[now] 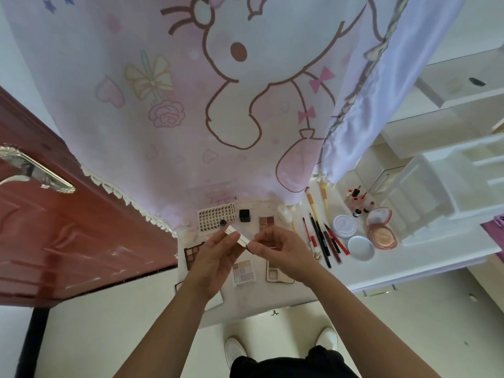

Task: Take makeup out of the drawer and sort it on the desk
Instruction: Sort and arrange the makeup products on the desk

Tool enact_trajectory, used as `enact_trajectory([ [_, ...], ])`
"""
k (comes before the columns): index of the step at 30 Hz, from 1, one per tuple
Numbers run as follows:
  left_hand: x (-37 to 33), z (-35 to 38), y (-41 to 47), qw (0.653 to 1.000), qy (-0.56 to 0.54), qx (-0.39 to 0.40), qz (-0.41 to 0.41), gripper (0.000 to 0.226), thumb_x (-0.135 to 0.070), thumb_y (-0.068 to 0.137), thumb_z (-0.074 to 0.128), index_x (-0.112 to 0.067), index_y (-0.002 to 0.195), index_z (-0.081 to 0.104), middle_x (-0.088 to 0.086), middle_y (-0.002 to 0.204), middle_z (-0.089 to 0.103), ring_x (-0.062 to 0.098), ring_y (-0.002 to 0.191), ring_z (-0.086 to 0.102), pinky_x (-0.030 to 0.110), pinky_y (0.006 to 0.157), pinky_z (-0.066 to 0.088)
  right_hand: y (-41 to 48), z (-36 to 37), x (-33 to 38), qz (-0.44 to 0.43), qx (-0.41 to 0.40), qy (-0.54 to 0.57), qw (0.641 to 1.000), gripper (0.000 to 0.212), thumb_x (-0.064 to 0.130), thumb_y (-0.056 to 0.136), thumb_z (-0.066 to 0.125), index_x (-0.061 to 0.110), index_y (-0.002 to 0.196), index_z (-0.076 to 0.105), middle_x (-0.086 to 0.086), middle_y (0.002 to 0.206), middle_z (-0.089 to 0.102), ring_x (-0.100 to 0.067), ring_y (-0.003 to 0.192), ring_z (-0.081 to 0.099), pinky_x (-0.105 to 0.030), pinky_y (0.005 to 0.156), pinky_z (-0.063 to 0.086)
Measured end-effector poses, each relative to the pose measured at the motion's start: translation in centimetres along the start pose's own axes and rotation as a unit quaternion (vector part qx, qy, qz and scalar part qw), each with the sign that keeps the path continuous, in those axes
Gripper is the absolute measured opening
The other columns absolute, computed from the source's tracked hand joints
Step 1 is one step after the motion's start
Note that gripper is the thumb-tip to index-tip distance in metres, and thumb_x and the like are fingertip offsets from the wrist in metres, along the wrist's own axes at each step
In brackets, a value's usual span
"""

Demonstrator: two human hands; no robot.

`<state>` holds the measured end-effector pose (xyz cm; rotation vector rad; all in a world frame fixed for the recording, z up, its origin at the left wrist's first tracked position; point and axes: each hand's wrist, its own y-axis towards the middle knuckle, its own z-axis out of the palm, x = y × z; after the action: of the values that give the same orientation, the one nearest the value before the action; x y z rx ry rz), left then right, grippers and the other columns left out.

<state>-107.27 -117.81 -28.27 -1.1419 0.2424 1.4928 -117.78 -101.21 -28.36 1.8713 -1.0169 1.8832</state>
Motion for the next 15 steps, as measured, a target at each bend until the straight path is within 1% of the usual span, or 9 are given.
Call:
enact_trajectory([
  [1,0.0,-0.1,-0.1,1.000,0.007,0.007,-0.002,0.065,-0.018,0.078,0.080,0.005,0.131,0.052,0.019,0.112,0.056,0.032,0.107,0.057,0.040,0.104,0.049,-0.2,-0.1,-0.1,-0.002,-0.002,0.011,1.000,0.047,0.054,0.072,0.082,0.024,0.106,0.071,0.004,0.101,0.075,-0.012,0.096,0.072,-0.036,0.091,0.058],
  [3,0.0,-0.1,-0.2,1.000,0.024,0.015,0.001,0.069,-0.017,0.078,0.080,0.006,0.136,0.049,0.021,0.114,0.056,0.034,0.108,0.058,0.040,0.102,0.050,-0.6,-0.4,-0.2,-0.004,-0.003,0.023,1.000,0.051,0.047,0.072,0.085,0.022,0.115,0.071,0.002,0.100,0.075,-0.014,0.096,0.073,-0.034,0.090,0.058],
  [4,0.1,-0.1,-0.2,0.999,0.034,0.015,0.001,0.067,-0.015,0.079,0.079,0.006,0.135,0.050,0.022,0.114,0.057,0.034,0.108,0.060,0.039,0.100,0.051,-0.7,-0.6,-0.1,-0.007,0.001,0.023,1.000,0.047,0.040,0.075,0.086,0.021,0.116,0.071,0.001,0.097,0.076,-0.014,0.093,0.073,-0.031,0.086,0.058],
  [5,0.1,-0.1,-0.2,0.999,0.041,0.015,0.001,0.063,-0.012,0.081,0.078,0.006,0.135,0.050,0.023,0.114,0.059,0.033,0.108,0.062,0.038,0.098,0.052,-0.9,-0.7,0.0,-0.016,0.010,0.022,1.000,0.039,0.032,0.077,0.085,0.020,0.112,0.073,-0.001,0.093,0.075,-0.015,0.087,0.072,-0.028,0.081,0.057],
  [7,0.1,0.1,-0.3,0.998,0.053,0.019,-0.004,0.054,-0.004,0.086,0.071,0.005,0.135,0.051,0.026,0.117,0.061,0.034,0.109,0.064,0.036,0.095,0.053,-1.2,-1.0,0.4,-0.035,0.033,0.016,0.999,0.020,0.018,0.082,0.081,0.017,0.101,0.077,-0.008,0.083,0.071,-0.014,0.077,0.068,-0.022,0.073,0.053],
  [8,0.1,0.1,-0.2,0.998,0.061,0.020,-0.007,0.053,-0.003,0.087,0.069,0.004,0.136,0.051,0.028,0.119,0.060,0.035,0.110,0.064,0.036,0.095,0.053,-1.4,-1.1,0.6,-0.041,0.035,0.013,0.998,0.017,0.013,0.083,0.080,0.014,0.100,0.078,-0.010,0.083,0.071,-0.013,0.076,0.068,-0.020,0.072,0.053],
  [10,-0.1,0.4,-0.2,0.997,0.069,0.020,-0.007,0.055,-0.004,0.085,0.070,0.003,0.136,0.052,0.031,0.123,0.058,0.038,0.112,0.063,0.038,0.096,0.052,-1.6,-1.1,0.8,-0.045,0.035,0.008,0.998,0.020,0.009,0.084,0.078,0.009,0.104,0.078,-0.008,0.085,0.073,-0.010,0.077,0.070,-0.018,0.073,0.053],
  [12,-0.2,0.8,-0.2,0.997,0.074,0.020,-0.007,0.058,-0.006,0.081,0.073,0.002,0.135,0.053,0.030,0.121,0.059,0.038,0.112,0.063,0.039,0.097,0.052,-1.7,-1.2,1.1,-0.045,0.033,-0.002,0.998,0.021,0.009,0.085,0.077,0.010,0.106,0.078,-0.006,0.089,0.076,-0.011,0.080,0.073,-0.019,0.074,0.054],
  [15,-0.4,1.5,-0.6,0.995,0.095,0.025,-0.004,0.052,-0.003,0.083,0.072,-0.002,0.133,0.056,0.019,0.108,0.069,0.034,0.108,0.066,0.039,0.097,0.054,-1.9,-1.4,1.4,-0.044,0.039,-0.014,0.998,0.023,0.010,0.085,0.076,0.021,0.105,0.078,-0.011,0.094,0.076,-0.021,0.089,0.075,-0.031,0.082,0.061],
])
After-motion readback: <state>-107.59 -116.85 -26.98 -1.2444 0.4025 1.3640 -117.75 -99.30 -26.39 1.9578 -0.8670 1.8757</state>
